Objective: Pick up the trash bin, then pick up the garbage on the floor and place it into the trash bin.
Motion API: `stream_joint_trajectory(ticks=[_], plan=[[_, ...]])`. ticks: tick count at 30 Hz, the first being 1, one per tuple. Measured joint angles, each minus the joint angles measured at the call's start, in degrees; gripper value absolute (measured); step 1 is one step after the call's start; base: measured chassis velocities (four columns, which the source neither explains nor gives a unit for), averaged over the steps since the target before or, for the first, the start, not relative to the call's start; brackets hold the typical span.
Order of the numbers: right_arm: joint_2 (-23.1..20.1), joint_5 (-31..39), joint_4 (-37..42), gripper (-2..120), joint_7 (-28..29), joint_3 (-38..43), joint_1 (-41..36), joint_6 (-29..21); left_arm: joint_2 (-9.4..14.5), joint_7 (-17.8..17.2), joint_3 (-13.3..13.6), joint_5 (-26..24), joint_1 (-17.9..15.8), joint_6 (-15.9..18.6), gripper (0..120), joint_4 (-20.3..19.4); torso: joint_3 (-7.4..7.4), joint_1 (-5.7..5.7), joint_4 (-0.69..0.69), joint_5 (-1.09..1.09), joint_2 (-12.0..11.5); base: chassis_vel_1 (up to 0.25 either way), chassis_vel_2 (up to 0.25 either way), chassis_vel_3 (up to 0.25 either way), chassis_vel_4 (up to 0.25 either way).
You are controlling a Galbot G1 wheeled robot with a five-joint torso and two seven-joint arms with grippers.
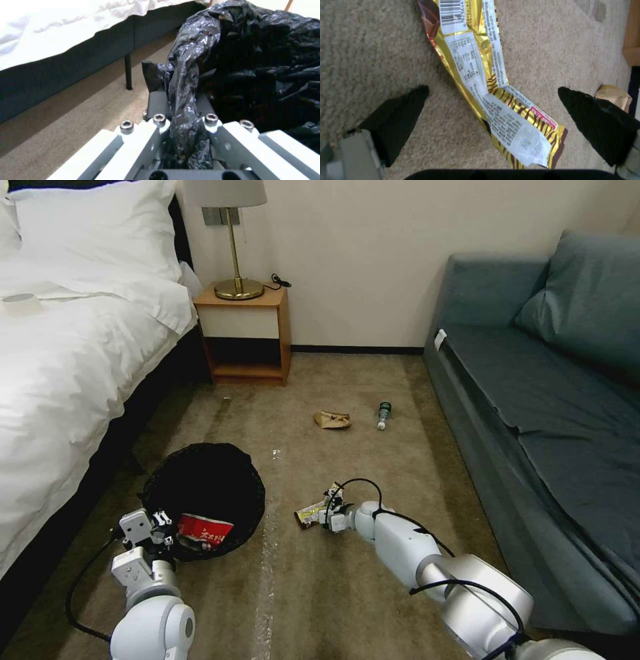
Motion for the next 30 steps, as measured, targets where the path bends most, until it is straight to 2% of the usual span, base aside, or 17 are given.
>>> stream_joint_trajectory(ticks=[20, 22, 24, 25, 28, 29, 30], plan=[[1.96, 0.91, -1.3, 98, 2.12, 0.63, 0.87, -1.54, -0.53, -0.08, 0.43, 0.29, 0.01, -0.23, 4, 0.16, 0.05, 0.01, 0.04, 0.04, -0.02, 0.0, 0.0, 0.0, 0.0], [2.17, 0.94, -1.5, 95, 2.26, 0.85, 1.01, -1.67, -0.57, -0.08, 0.43, 0.33, 0.04, -0.27, 4, 0.16, 0.05, 0.01, 0.03, 0.03, -0.02, 0.0, 0.0, 0.0, 0.0], [2.33, 0.99, -1.86, 85, 2.49, 0.97, 1.26, -1.77, -0.69, -0.08, 0.43, 0.42, 0.12, -0.43, 4, 0.19, 0.04, 0.01, 0.04, 0.02, -0.02, 0.0, 0.0, 0.0, 0.0], [2.33, 0.99, -1.86, 85, 2.49, 0.97, 1.26, -1.77, -0.69, -0.08, 0.43, 0.42, 0.12, -0.43, 4, 0.19, 0.04, 0.01, 0.04, 0.02, -0.02, 0.0, 0.0, 0.0, 0.0], [2.06, 0.98, -2.19, 70, 2.27, 0.94, 1.22, -1.73, -0.72, -0.08, 0.41, 0.46, 0.2, -0.44, 4, 0.1, 0.04, 0.01, 0.03, 0.02, -0.02, 0.0, 0.0, 0.0, 0.0], [2.06, 0.98, -2.19, 70, 2.27, 0.94, 1.22, -1.73, -0.72, -0.08, 0.41, 0.46, 0.2, -0.44, 4, 0.1, 0.04, 0.01, 0.03, 0.02, -0.02, 0.0, 0.0, 0.0, 0.0], [1.96, 0.98, -2.28, 64, 2.12, 0.94, 1.11, -1.71, -0.68, -0.07, 0.37, 0.46, 0.2, -0.45, 4, -0.01, 0.04, 0.01, 0.02, 0.02, -0.02, 0.0, 0.0, 0.0, 0.0]])
